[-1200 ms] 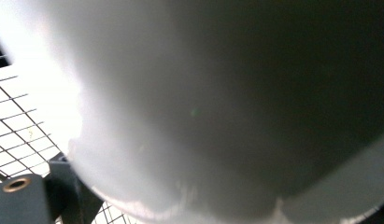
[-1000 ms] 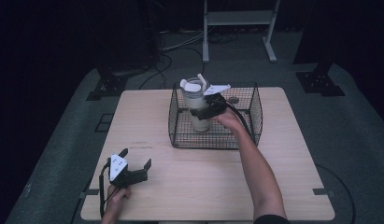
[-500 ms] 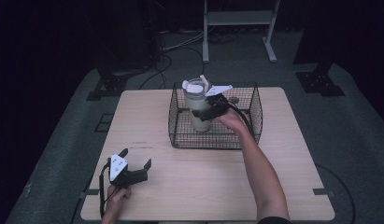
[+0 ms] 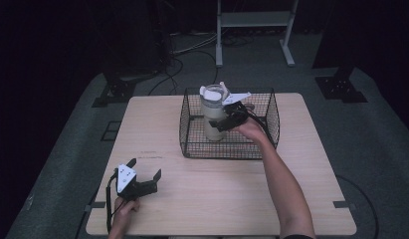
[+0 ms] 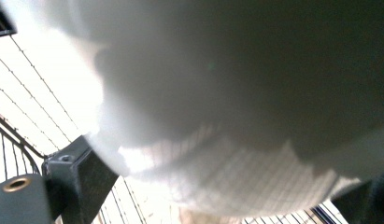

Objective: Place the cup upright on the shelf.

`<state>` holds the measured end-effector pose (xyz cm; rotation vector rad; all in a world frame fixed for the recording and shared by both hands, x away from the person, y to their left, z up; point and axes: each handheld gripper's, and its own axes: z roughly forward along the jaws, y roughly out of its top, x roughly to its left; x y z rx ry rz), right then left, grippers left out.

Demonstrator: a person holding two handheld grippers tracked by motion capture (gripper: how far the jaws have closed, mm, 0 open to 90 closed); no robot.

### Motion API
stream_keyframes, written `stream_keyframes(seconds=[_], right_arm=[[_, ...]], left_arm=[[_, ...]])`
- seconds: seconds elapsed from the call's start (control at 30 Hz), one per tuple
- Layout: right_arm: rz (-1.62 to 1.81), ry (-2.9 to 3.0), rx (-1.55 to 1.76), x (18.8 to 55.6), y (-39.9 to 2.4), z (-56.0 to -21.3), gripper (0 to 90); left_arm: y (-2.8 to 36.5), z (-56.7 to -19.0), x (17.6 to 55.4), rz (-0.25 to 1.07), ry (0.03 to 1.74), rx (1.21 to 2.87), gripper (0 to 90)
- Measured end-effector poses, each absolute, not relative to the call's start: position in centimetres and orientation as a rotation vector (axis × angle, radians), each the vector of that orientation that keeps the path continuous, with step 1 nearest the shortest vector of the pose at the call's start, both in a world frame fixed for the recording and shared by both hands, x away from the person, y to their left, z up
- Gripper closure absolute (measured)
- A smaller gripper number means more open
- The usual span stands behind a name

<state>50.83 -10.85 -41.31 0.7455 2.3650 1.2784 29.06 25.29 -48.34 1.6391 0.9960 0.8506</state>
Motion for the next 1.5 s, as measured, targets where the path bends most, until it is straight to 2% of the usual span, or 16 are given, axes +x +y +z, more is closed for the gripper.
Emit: stream_keyframes(seconds=[0.43,1.5], right_arm=[[1.238,2.372,0.736,49.9,-11.8,-40.3,12.3],[1.273,2.37,0.85,46.5,-16.1,-37.1,12.6]], left_arm=[[25.2,-48.4,29.0,0.855,0.991,1.644,0.0],[25.2,-48.4,29.0,0.859,0.99,1.647,0.0]])
